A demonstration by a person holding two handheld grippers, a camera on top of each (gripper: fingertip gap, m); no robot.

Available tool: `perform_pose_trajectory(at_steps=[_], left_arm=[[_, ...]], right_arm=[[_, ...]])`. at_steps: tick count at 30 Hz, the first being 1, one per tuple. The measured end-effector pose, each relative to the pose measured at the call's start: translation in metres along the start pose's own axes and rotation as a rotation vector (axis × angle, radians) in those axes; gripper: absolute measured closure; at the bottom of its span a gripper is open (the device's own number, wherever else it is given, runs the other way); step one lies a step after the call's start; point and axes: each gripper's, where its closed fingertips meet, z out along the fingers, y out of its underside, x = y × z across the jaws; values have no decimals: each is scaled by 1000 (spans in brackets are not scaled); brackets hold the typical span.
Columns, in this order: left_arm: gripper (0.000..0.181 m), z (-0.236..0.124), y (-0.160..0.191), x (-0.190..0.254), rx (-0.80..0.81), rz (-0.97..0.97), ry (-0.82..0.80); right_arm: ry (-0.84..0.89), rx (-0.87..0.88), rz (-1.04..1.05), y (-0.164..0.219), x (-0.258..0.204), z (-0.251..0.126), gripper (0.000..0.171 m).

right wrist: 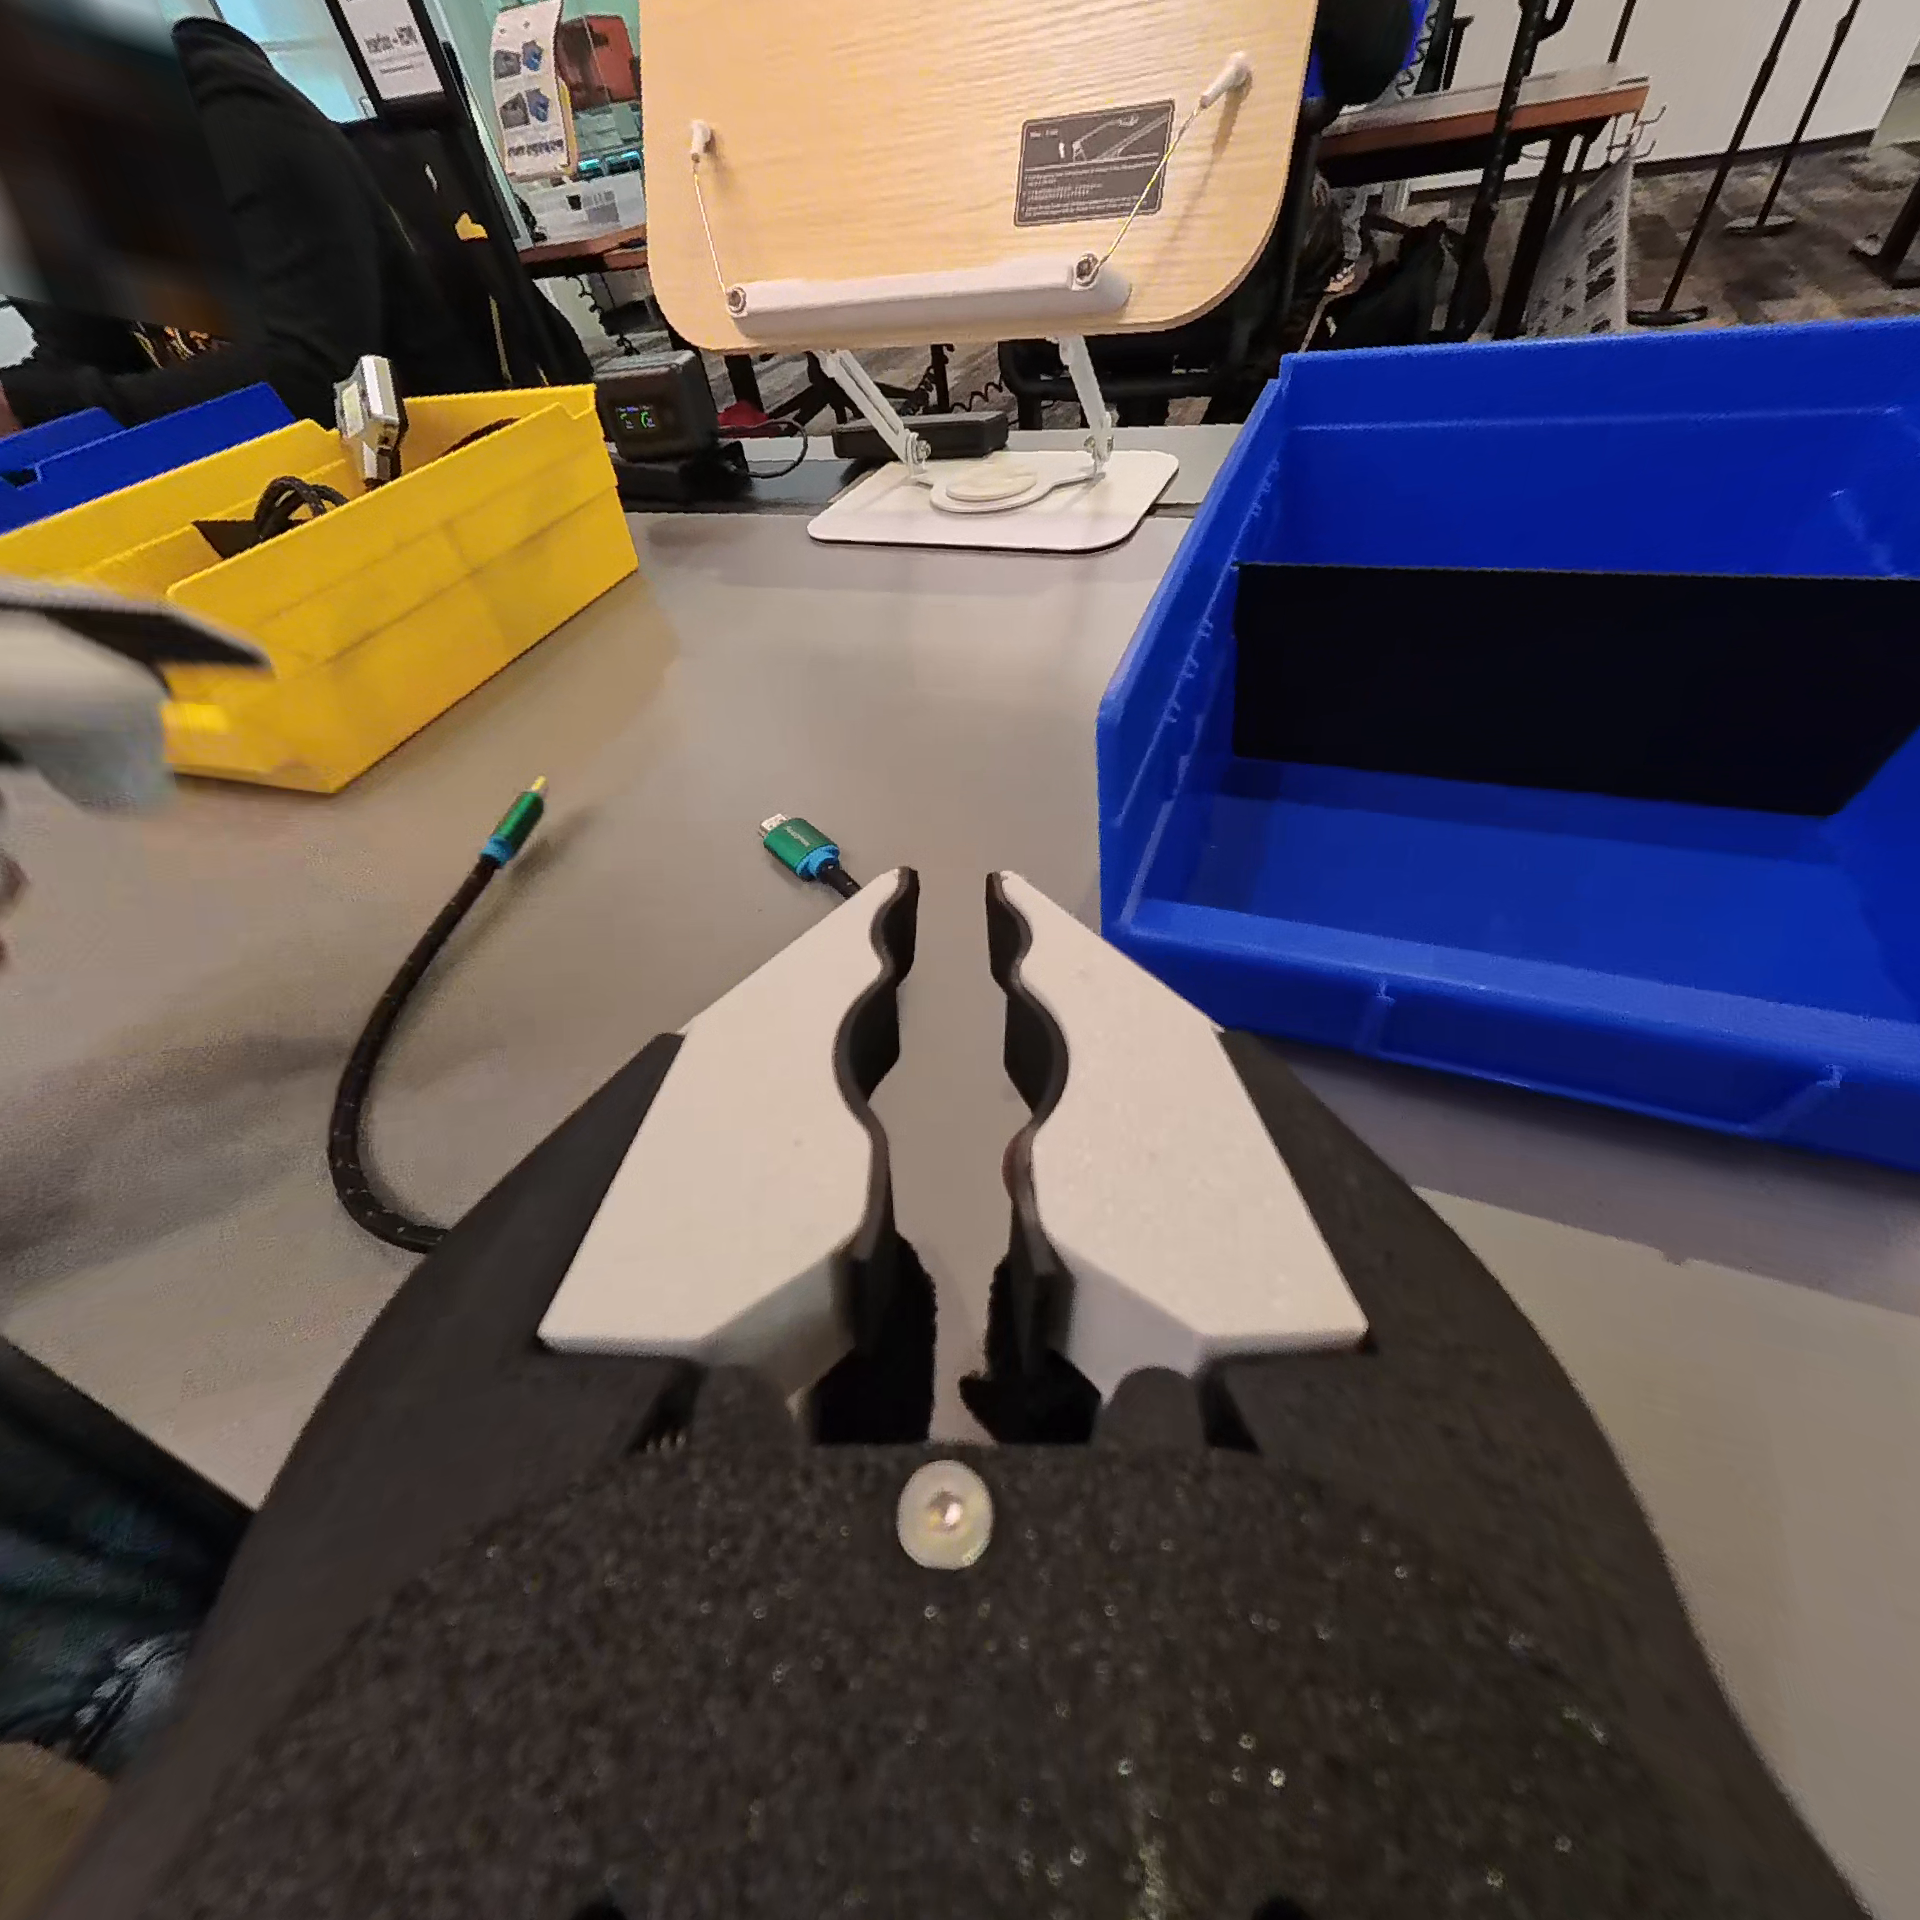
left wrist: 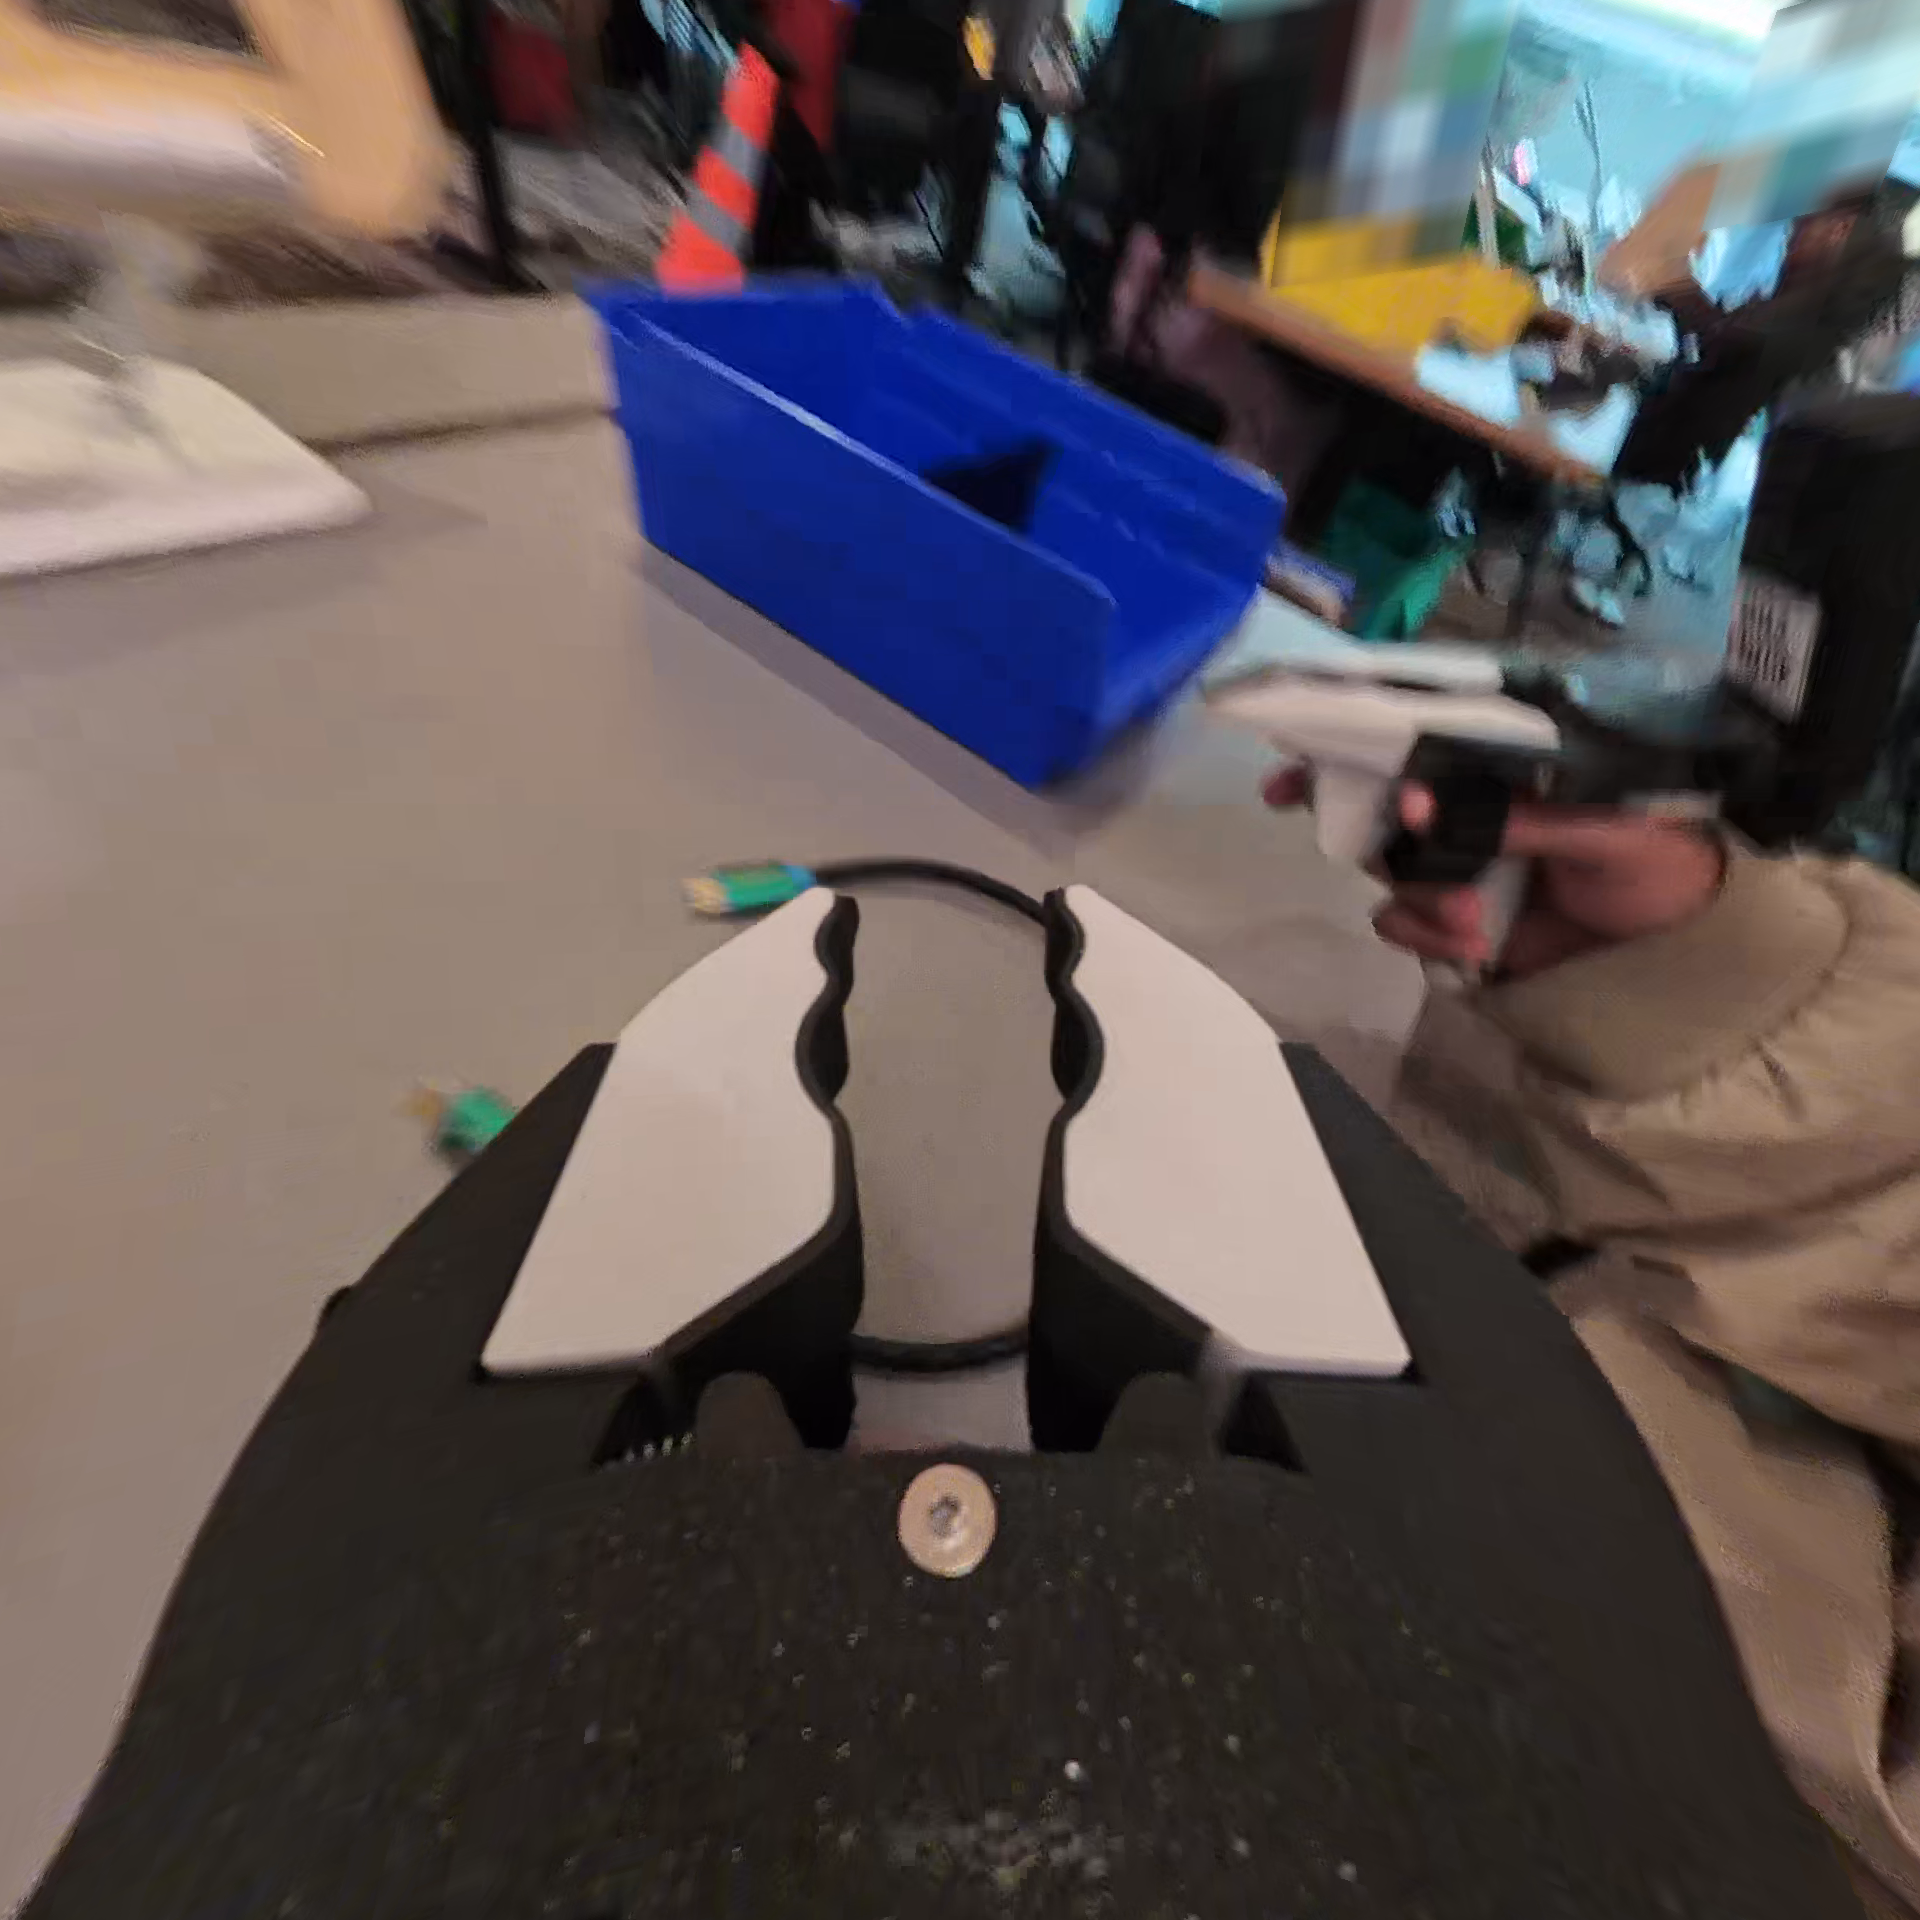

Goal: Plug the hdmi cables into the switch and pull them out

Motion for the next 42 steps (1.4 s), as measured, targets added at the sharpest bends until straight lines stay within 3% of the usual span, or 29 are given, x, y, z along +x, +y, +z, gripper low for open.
perform_pose_trajectory(at_steps=[1, 4, 7, 10, 14, 16, 17, 19, 26, 30, 34, 37, 39, 42], left_arm=[[146, -16, -19, -18, 42, -40, -19], [146, -63, -57, -91, 54, -190, -143], [146, -96, -53, -179, -25, -376, -363], [138, -97, -20, -230, -183, -515, -485], [128, -80, -10, -265, -144, -675, -495], [142, -72, -11, -270, -133, -710, -462], [165, -72, -13, -270, -123, -723, -454], [170, -78, -18, -270, -90, -720, -468], [171, -109, -46, -228, -24, -561, -443], [172, -131, -93, -174, 47, -270, -423], [174, -124, -111, -94, -35, 81, -387], [175, -97, -81, -27, -211, 343, -292], [175, -75, -38, 11, -366, 476, -194], [175, -50, 41, 24, -632, 557, -183]], right_arm=[[0, -5, 0, 1, 0, 1, 159], [-2, -28, 9, 8, 1, 5, 159], [-8, -43, 9, 11, -1, 8, 159], [-11, -41, -6, 10, -4, 7, 159], [-24, -50, -15, 13, -7, 7, 159], [-22, -55, -19, 14, -6, 7, 159], [-20, -58, -19, 15, -5, 8, 159], [-17, -63, -15, 16, -3, 8, 159], [-27, -55, 1, 14, -3, 5, 159], [-23, -41, -23, 11, -7, 3, 159], [-24, -36, -29, 9, -8, 2, 159], [-18, -43, -32, 12, -7, 3, 159], [-12, -41, -31, 11, -6, 3, 159], [-11, -38, -20, 11, -4, 2, 159]])
